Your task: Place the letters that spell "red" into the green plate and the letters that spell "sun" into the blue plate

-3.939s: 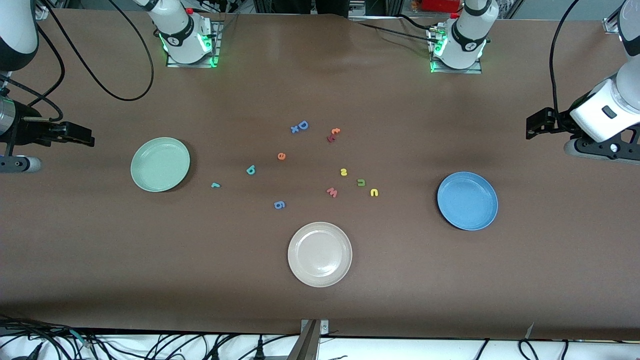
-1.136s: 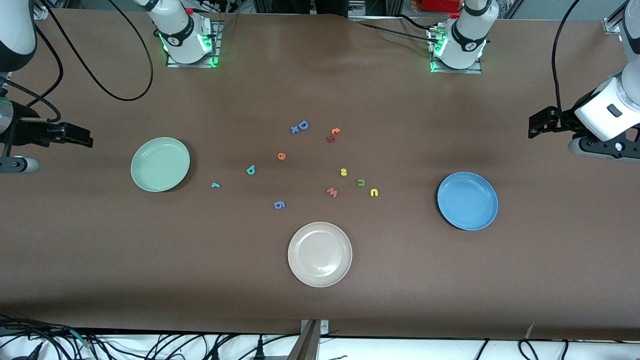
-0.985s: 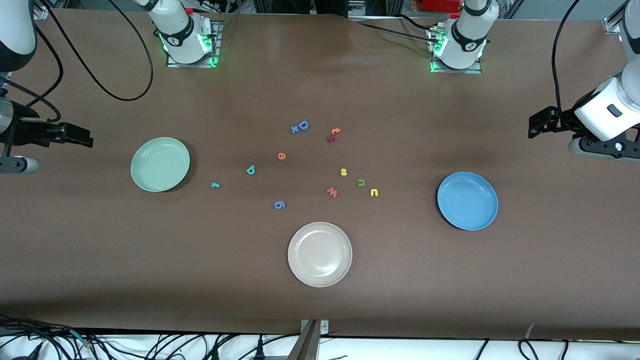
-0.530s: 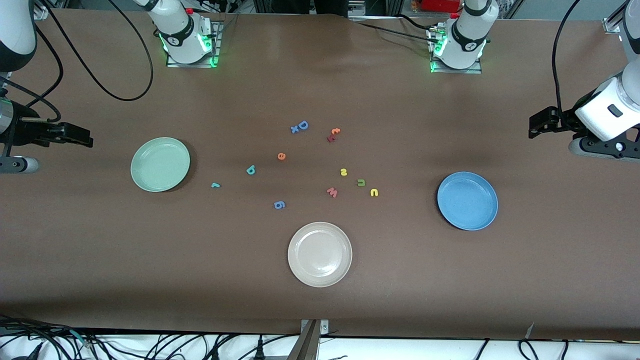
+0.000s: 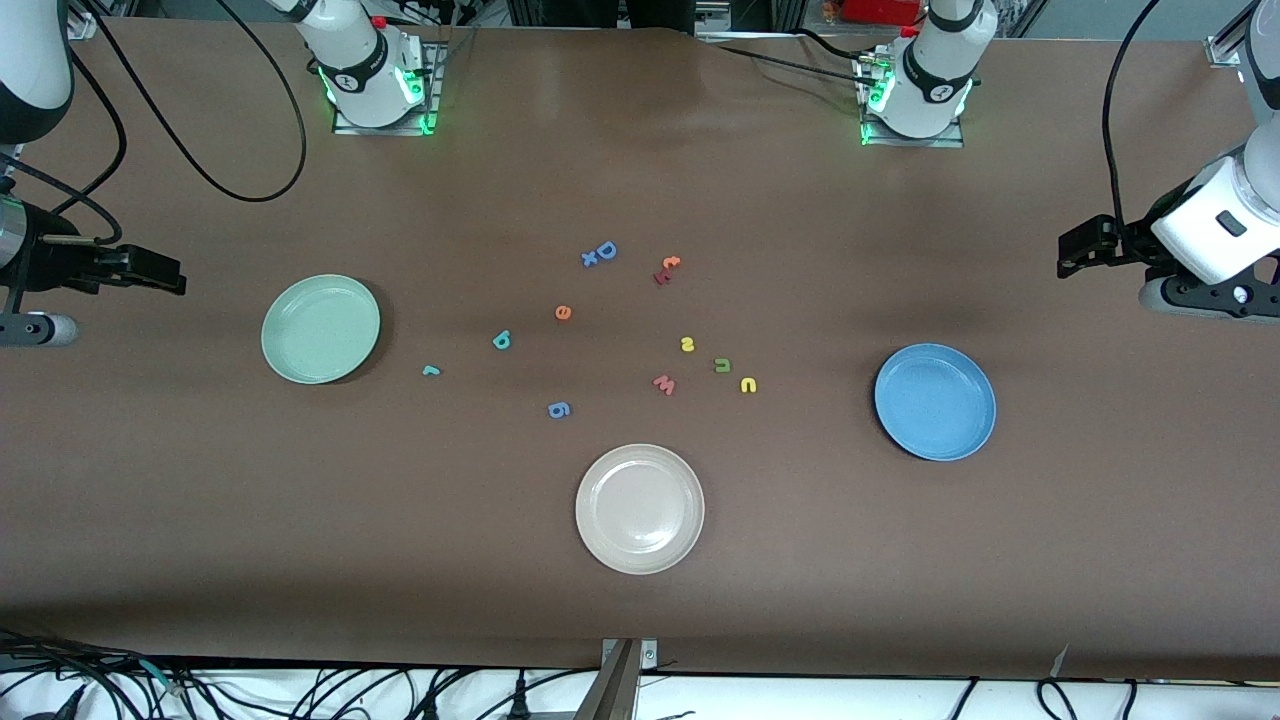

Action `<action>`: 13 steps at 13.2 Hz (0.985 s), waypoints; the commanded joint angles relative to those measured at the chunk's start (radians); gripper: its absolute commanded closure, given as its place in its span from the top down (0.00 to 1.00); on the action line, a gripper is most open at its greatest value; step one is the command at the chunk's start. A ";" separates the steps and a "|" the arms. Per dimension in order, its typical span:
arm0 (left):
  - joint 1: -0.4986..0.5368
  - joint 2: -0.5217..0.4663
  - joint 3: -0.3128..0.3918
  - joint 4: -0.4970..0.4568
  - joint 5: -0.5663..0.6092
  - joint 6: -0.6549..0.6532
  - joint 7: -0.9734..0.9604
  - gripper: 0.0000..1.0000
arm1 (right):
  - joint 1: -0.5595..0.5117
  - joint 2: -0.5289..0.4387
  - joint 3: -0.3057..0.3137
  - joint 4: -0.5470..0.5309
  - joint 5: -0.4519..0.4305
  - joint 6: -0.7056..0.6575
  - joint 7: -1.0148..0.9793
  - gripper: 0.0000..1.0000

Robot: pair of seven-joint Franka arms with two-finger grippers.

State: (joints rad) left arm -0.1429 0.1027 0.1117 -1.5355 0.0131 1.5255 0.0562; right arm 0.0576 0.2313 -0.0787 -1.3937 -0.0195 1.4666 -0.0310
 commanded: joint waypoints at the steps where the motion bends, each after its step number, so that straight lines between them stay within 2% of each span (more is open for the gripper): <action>1: 0.002 0.006 -0.001 0.017 -0.019 -0.016 -0.032 1.00 | -0.007 -0.006 0.007 -0.008 -0.005 0.006 0.013 1.00; 13: -0.007 0.006 -0.003 0.020 -0.019 -0.016 -0.047 1.00 | -0.005 -0.006 0.007 -0.008 -0.005 0.004 0.013 1.00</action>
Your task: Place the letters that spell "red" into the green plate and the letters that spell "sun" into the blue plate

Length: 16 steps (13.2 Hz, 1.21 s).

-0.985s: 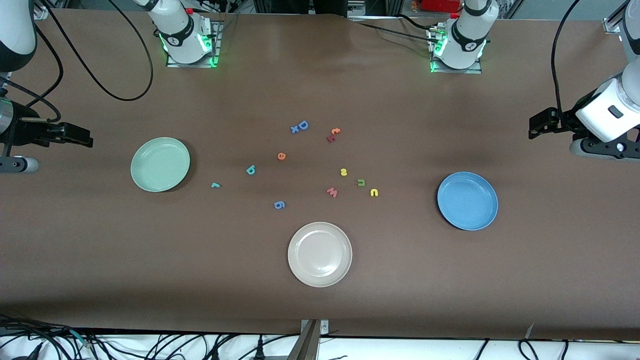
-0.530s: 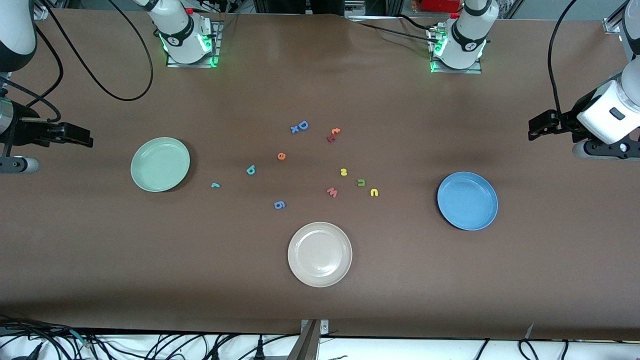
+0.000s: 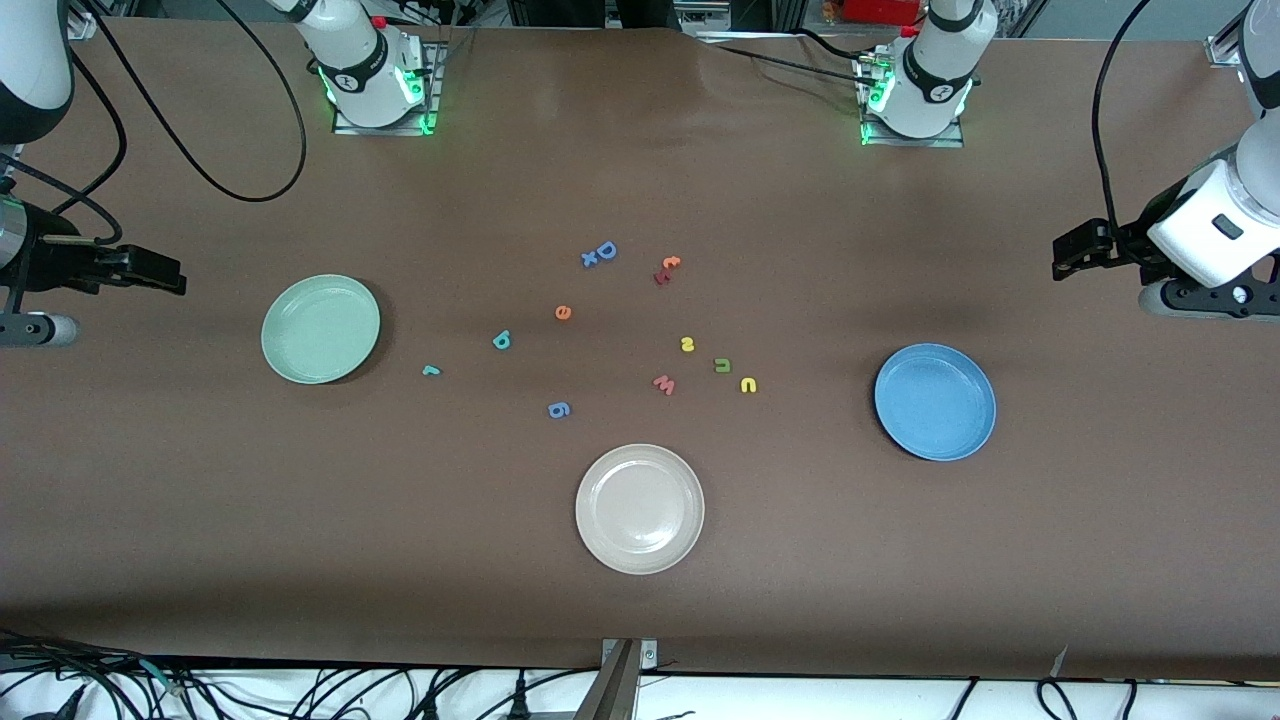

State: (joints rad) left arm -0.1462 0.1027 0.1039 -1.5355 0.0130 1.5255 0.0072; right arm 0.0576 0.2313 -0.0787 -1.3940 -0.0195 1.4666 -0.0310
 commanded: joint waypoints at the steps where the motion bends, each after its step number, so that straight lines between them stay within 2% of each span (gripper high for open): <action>1: -0.003 0.006 0.005 0.020 -0.019 -0.016 0.002 1.00 | -0.005 -0.006 0.008 -0.008 -0.005 0.004 0.013 1.00; 16: -0.015 0.025 0.004 0.020 -0.019 -0.016 0.030 1.00 | -0.007 -0.004 0.007 -0.008 -0.005 0.004 0.013 1.00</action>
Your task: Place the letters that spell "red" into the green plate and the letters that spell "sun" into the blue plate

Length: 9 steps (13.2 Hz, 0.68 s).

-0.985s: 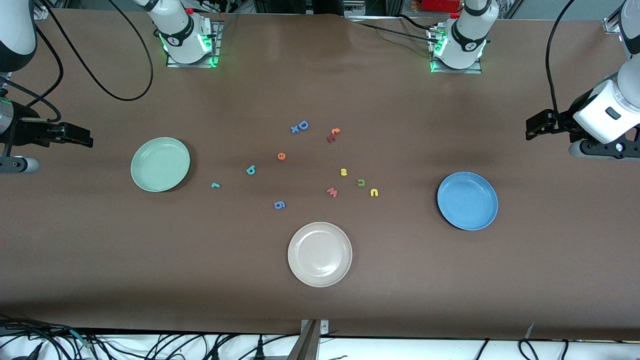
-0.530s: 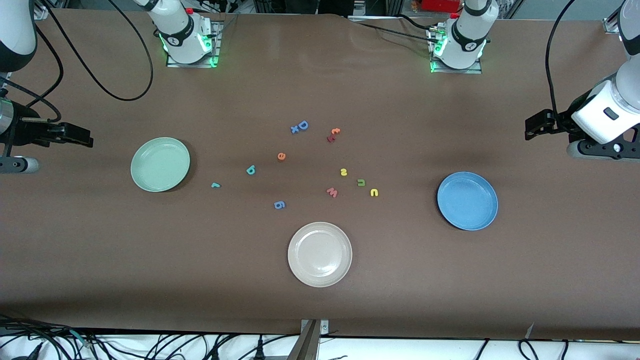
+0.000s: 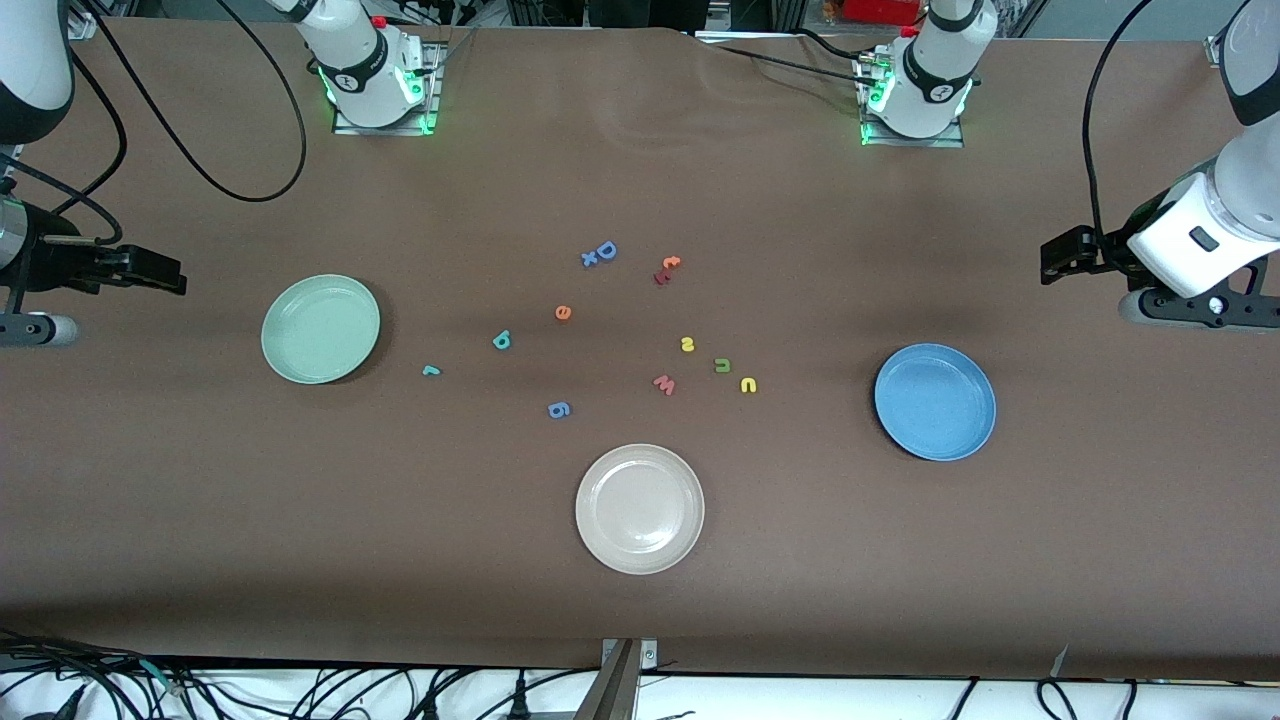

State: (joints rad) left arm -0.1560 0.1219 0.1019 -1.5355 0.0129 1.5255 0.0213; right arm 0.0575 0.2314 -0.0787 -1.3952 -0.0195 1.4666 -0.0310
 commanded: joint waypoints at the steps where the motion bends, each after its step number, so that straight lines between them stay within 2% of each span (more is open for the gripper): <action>1: -0.005 0.005 0.006 0.020 -0.019 -0.016 0.016 1.00 | -0.007 -0.001 0.007 -0.005 -0.005 0.004 0.013 1.00; 9: -0.005 0.005 0.006 0.020 -0.021 -0.016 0.016 1.00 | -0.011 -0.001 0.004 0.002 -0.002 0.000 0.013 1.00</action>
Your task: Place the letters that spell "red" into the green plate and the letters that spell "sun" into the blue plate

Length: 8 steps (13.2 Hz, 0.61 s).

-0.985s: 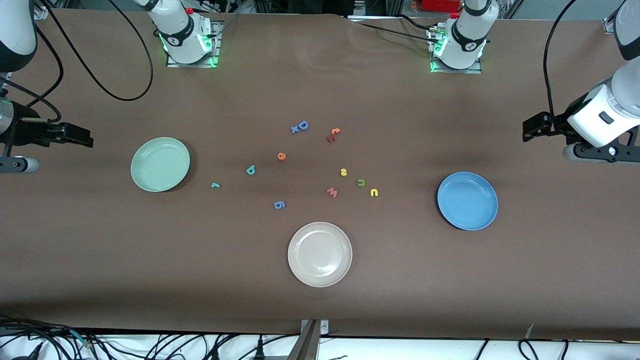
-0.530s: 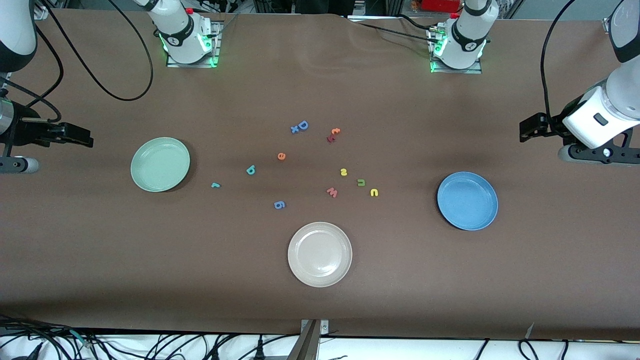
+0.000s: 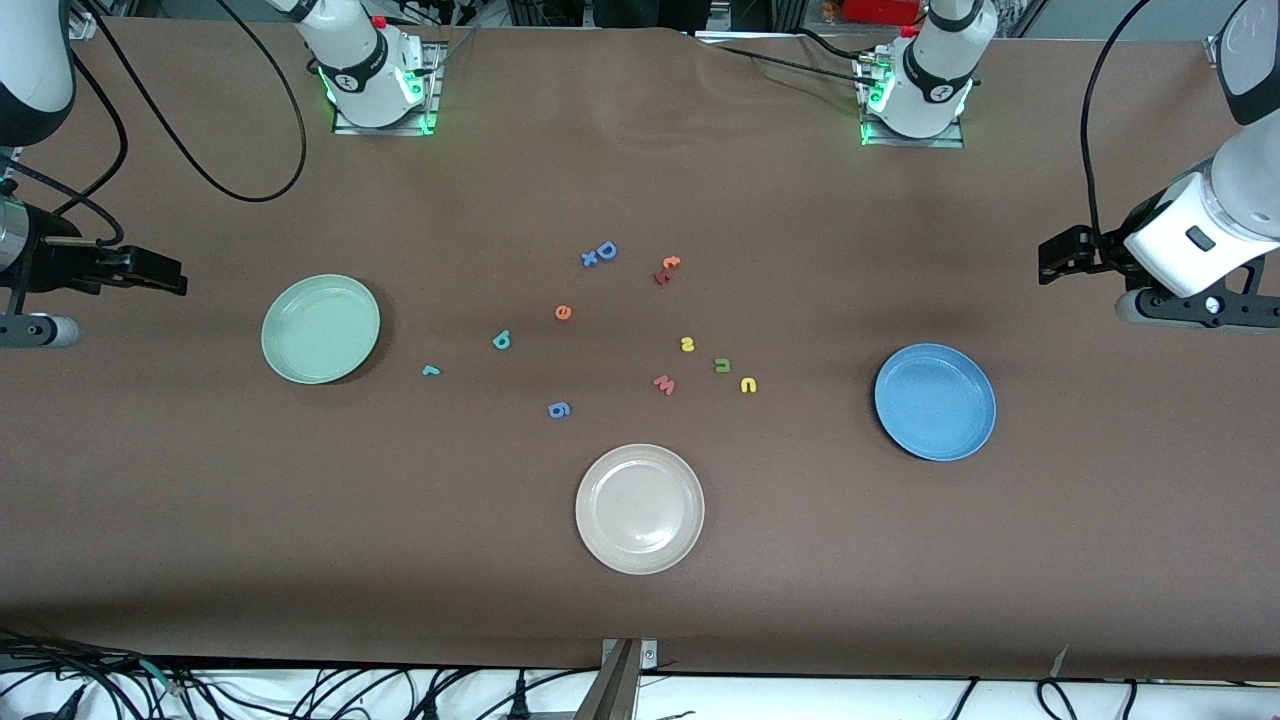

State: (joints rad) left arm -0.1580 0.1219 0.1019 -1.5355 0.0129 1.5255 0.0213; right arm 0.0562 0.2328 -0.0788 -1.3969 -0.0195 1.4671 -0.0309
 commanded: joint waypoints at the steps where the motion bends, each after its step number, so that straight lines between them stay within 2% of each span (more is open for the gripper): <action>1: -0.003 0.005 0.006 0.020 -0.021 -0.016 0.016 1.00 | -0.015 -0.004 0.004 0.009 0.006 0.001 0.011 1.00; 5: -0.003 0.005 0.006 0.020 -0.021 -0.018 0.016 1.00 | -0.013 -0.006 0.008 0.019 0.013 -0.002 0.011 1.00; 8: -0.003 0.005 0.006 0.020 -0.021 -0.018 0.016 1.00 | 0.031 0.014 0.011 0.018 0.006 0.007 0.029 1.00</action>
State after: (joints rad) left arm -0.1581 0.1219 0.1019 -1.5355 0.0129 1.5255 0.0213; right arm 0.0604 0.2330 -0.0723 -1.3861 -0.0152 1.4683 -0.0305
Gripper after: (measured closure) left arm 0.000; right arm 0.000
